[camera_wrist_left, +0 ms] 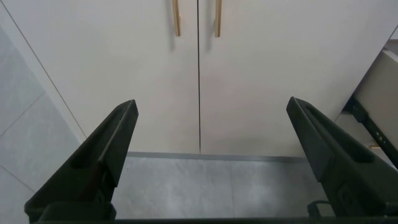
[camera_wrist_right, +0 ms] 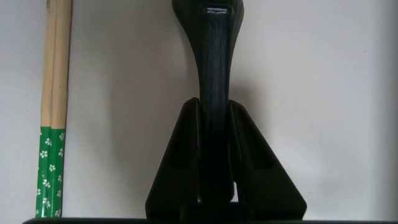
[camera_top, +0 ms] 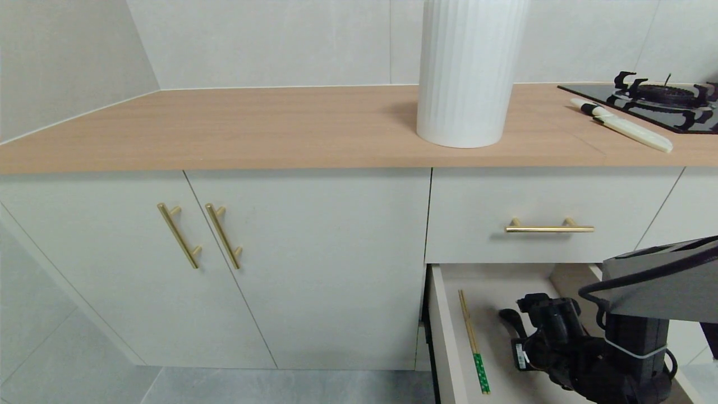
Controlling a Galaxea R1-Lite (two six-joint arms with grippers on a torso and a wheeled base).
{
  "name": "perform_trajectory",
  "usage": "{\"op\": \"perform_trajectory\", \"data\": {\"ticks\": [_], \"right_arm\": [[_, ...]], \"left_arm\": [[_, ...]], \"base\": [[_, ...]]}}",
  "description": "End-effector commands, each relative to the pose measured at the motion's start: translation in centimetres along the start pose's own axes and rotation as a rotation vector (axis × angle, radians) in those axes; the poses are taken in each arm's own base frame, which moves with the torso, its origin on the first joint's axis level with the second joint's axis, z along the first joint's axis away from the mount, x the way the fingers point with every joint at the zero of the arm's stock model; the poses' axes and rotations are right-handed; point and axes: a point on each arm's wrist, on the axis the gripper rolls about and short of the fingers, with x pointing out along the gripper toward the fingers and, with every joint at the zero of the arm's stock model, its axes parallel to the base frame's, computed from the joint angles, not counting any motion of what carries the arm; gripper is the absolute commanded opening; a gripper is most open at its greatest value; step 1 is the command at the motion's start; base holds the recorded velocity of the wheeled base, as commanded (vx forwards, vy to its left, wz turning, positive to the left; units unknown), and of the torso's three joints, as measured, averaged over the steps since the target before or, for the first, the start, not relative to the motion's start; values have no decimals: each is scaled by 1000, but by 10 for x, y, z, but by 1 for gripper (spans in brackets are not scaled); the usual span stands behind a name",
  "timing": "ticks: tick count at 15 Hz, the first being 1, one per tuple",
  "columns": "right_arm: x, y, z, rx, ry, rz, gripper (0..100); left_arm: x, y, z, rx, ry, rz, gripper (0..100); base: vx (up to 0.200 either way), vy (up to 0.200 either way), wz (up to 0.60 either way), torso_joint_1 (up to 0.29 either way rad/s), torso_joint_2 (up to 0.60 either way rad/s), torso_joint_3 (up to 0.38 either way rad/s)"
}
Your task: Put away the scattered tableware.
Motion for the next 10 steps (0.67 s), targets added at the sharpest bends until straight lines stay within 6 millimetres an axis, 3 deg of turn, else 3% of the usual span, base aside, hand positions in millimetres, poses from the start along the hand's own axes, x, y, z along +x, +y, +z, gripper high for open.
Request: {"op": "perform_trajectory", "data": {"ticks": [1,7,10], "right_arm": [[0,0,0,1,-3,0,100],[-6,-2,8,12,-30,1,100],[-29,-9,28,39,-96,12,100]], "left_arm": [[0,0,0,-1,0,1,100],[0,0,0,-1,0,1,100],[0,0,0,-1,0,1,100]], "base": [[0,0,0,0,0,0],[0,0,0,0,0,0],[0,0,0,0,0,0]]}}
